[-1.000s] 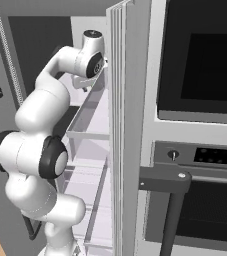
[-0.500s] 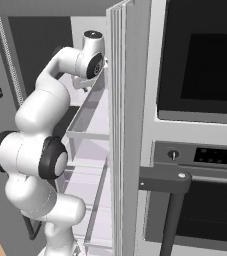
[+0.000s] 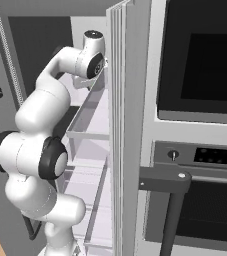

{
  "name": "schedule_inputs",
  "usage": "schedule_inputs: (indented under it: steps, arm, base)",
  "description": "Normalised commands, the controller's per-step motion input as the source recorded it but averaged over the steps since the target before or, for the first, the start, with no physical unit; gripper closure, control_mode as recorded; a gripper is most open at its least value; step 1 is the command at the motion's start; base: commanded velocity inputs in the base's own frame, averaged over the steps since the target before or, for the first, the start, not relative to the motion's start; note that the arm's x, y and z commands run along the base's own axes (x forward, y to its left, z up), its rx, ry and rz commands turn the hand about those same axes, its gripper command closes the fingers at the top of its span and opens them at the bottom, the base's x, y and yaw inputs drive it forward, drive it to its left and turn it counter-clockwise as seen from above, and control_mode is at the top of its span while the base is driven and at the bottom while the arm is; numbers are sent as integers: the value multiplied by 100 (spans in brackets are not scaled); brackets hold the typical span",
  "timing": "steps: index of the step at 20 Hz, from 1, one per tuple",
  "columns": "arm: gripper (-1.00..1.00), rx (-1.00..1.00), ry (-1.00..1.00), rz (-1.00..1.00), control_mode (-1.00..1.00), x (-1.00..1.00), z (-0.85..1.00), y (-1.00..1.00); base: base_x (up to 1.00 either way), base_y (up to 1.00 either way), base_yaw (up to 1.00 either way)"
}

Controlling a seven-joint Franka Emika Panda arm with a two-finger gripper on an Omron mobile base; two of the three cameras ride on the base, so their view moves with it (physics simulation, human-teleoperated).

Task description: Grab a lemon wedge from the fridge and one ice cube from the ice bowl, and put them in the glass of lemonade.

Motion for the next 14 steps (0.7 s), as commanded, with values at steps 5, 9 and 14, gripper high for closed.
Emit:
schedule_inputs:
  steps: [5,9,14]
  arm:
    - [100,0,0,0,-100,-23,-4,0]
    - [100,0,-1,0,-100,-65,-13,6]
    - [100,0,0,0,-100,-67,0,15]
  base:
    - [0,0,0]
    - [0,0,0]
    - [0,0,0]
